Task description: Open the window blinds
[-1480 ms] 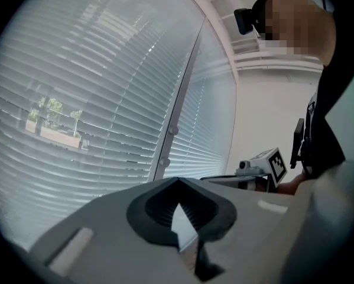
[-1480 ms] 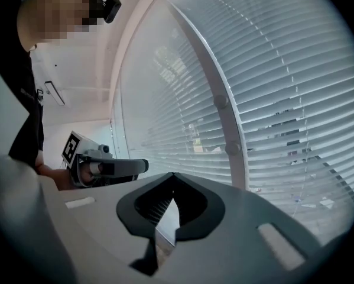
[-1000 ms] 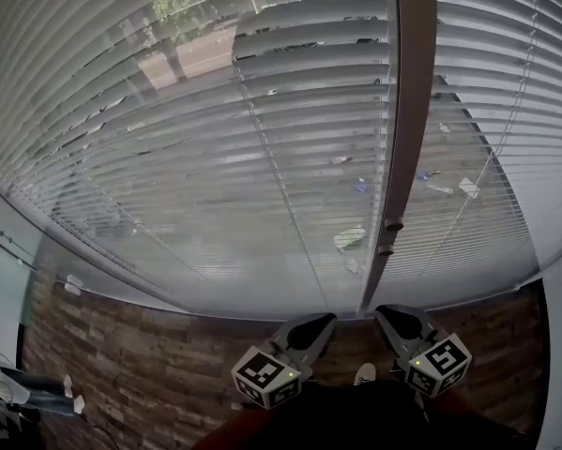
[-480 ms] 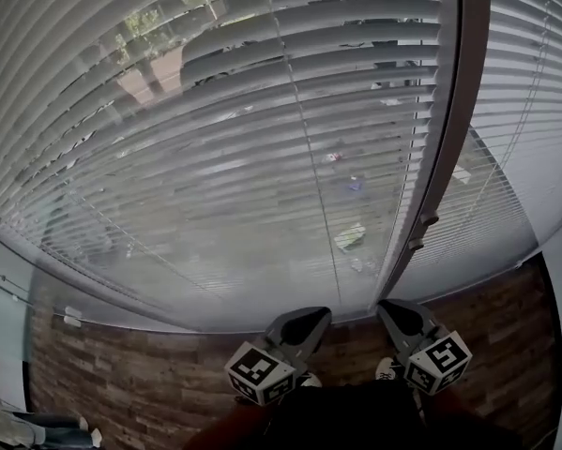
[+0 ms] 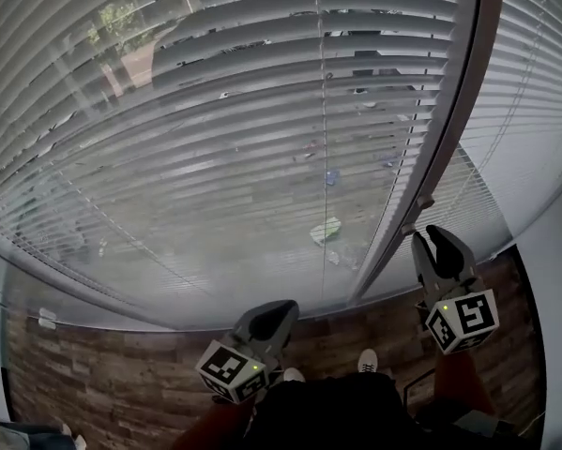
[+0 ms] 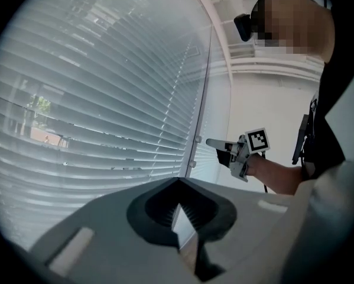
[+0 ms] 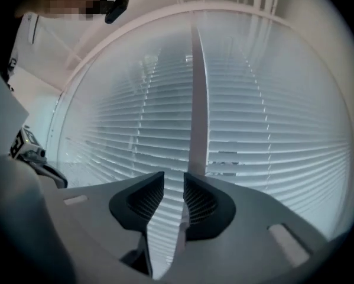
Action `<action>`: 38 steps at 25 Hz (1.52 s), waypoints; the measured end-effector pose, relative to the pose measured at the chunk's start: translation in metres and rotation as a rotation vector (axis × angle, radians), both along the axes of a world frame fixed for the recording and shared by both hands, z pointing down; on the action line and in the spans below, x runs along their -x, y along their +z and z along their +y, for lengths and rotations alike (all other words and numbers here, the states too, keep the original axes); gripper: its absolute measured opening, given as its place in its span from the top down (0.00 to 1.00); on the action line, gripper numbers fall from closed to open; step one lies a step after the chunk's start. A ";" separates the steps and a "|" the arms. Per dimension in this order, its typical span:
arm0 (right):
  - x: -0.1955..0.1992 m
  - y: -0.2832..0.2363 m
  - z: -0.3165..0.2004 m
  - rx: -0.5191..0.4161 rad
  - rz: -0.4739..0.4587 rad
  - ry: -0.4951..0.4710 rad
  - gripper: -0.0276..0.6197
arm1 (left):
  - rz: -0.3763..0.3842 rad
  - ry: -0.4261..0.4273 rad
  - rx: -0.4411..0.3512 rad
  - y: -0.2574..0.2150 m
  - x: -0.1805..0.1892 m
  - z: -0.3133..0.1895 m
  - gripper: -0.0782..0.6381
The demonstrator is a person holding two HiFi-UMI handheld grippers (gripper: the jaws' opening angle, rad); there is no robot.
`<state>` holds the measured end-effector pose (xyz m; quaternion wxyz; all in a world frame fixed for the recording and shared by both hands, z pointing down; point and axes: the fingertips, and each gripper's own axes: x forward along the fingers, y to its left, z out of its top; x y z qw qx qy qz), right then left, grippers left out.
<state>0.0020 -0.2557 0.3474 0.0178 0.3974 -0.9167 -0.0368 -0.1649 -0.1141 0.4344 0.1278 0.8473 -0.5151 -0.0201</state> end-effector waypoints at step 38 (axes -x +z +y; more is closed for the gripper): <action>0.002 -0.004 -0.056 -0.112 0.334 0.086 0.73 | -0.030 -0.035 0.006 -0.001 -0.021 0.011 0.89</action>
